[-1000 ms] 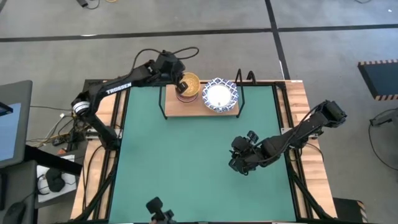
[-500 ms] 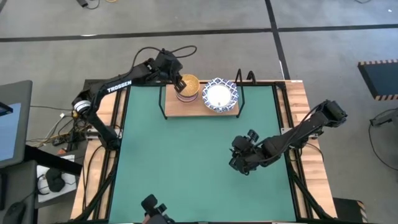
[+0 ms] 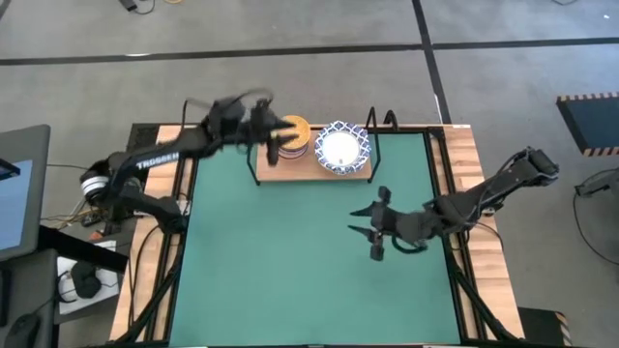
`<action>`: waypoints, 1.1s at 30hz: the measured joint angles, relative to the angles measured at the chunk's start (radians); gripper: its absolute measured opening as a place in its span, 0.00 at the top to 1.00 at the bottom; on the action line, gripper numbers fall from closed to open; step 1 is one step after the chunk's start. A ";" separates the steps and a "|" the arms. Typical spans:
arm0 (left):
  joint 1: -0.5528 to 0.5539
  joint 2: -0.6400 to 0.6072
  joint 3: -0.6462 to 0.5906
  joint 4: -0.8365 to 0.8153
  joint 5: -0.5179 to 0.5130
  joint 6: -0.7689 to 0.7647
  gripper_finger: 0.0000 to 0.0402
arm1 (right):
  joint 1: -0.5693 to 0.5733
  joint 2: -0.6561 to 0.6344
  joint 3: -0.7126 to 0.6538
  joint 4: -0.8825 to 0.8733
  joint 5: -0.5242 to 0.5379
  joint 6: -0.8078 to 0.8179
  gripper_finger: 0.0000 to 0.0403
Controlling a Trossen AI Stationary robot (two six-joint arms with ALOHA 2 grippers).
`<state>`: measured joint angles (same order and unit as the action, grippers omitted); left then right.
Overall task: Place and stack bowls onto a shelf
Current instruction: Return to Home Position
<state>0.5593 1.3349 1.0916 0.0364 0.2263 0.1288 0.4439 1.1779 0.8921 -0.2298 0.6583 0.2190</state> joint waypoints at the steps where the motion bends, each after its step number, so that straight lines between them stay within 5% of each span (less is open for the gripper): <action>1: -0.021 -0.028 -0.065 0.094 0.017 -0.001 0.65 | -0.016 -0.017 -0.031 0.072 -0.060 -0.049 0.56; 6: -0.137 -0.184 -0.369 0.435 0.021 0.017 0.67 | -0.104 -0.102 -0.205 0.352 -0.318 -0.164 0.63; 9: -0.183 -0.297 -0.495 0.550 -0.039 0.041 0.68 | -0.161 -0.168 -0.279 0.417 -0.385 -0.168 0.66; 13: -0.179 -0.477 -0.546 0.557 -0.132 0.095 0.68 | -0.234 -0.297 -0.316 0.417 -0.435 -0.183 0.68; 18: -0.170 -0.633 -0.566 0.418 -0.017 0.061 0.68 | -0.301 -0.448 -0.368 0.451 -0.529 -0.212 0.68; 26: -0.201 -0.672 -0.790 0.605 -0.066 -0.037 0.68 | -0.336 -0.519 -0.540 0.578 -0.559 -0.172 0.68; 33: -0.203 -0.726 -0.833 0.618 -0.057 -0.113 0.68 | -0.334 -0.605 -0.625 0.545 -0.585 -0.130 0.68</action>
<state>0.3565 0.6092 0.2583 0.6544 0.1691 0.0161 0.1099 0.5730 0.2668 0.3150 0.0732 0.0886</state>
